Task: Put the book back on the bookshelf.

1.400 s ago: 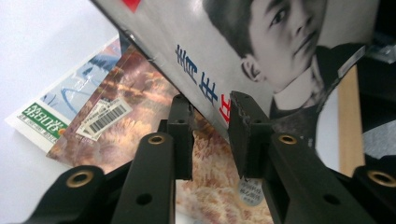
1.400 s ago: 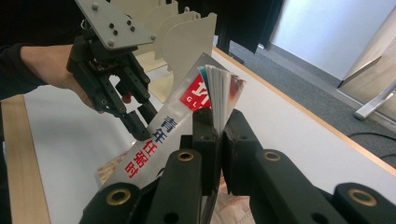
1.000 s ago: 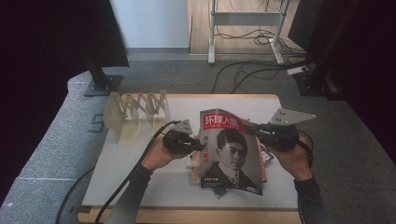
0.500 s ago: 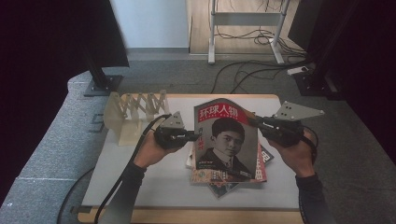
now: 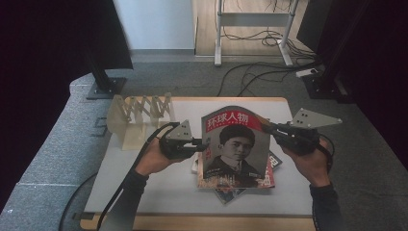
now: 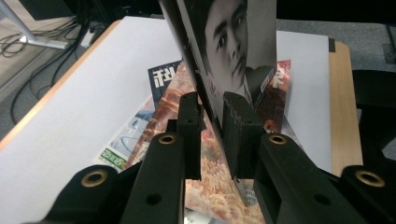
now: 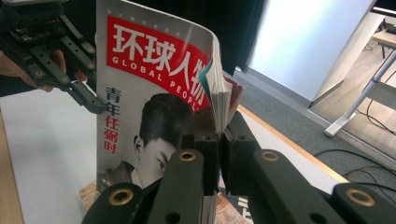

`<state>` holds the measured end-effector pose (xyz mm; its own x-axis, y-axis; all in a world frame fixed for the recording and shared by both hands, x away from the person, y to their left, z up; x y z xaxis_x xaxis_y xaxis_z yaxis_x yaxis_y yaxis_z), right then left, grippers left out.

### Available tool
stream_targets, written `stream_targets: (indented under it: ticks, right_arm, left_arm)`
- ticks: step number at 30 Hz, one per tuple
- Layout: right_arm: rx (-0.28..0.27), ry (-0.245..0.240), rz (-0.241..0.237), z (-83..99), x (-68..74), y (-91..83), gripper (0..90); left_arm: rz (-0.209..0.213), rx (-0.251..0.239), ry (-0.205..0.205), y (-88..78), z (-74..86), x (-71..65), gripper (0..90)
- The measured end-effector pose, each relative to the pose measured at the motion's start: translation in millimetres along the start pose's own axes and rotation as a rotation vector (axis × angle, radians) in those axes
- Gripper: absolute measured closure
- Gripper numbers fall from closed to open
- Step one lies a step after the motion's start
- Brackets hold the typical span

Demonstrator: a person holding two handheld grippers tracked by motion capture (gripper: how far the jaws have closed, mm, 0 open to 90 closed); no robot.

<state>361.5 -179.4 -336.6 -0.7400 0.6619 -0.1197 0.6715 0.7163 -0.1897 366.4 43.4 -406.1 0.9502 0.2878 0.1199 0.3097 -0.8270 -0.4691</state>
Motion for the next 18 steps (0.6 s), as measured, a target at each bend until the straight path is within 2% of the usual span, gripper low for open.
stream_targets:
  ticks: [7, 18]
  right_arm:
    - [-0.012, -0.002, -0.005, -0.3, 0.7, -2.3, 84.8]
    - [-0.008, -0.014, -0.009, -0.7, 3.7, -3.4, 84.7]
  left_arm:
    - [-0.003, -0.051, -0.020, -5.3, -22.5, 5.1, 76.1]
    - [-0.036, -0.050, -0.015, -3.3, -53.7, 12.0, 70.7]
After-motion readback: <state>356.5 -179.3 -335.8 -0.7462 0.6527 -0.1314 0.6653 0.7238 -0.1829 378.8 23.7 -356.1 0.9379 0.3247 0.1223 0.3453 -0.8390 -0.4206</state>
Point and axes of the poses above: each handheld gripper's, and its own axes: y roughly forward along the jaws, z roughly out of its underside, x roughly to its left, the point moved 9 cm from there along y, roughly forward along the jaws, and after that the axes turned 9 degrees about -x, right-handed, at the moved point
